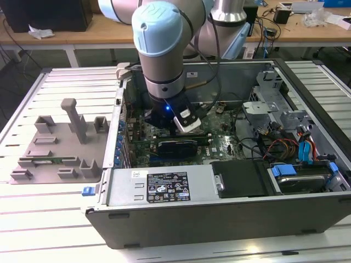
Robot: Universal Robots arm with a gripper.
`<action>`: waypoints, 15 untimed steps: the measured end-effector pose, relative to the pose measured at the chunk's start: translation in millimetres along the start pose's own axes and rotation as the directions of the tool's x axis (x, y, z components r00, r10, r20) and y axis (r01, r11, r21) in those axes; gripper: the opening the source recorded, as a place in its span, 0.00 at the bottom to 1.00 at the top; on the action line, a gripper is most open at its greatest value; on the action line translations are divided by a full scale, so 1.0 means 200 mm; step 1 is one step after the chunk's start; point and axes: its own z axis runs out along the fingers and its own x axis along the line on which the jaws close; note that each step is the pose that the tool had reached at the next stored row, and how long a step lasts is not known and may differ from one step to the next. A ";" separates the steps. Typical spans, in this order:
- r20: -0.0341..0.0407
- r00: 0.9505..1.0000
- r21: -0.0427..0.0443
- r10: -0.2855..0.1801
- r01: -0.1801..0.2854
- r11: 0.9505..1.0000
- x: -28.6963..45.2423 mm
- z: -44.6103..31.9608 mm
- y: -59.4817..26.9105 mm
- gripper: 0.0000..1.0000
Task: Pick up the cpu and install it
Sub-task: 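Install the second cpu locking lever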
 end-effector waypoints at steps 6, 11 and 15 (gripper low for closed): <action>0.000 1.000 -0.035 0.003 -0.003 0.999 0.026 0.012 -0.003 0.11; 0.001 1.000 -0.045 0.004 -0.004 0.999 0.033 0.017 -0.004 0.11; 0.001 1.000 -0.045 0.004 -0.004 0.999 0.032 0.009 -0.003 0.11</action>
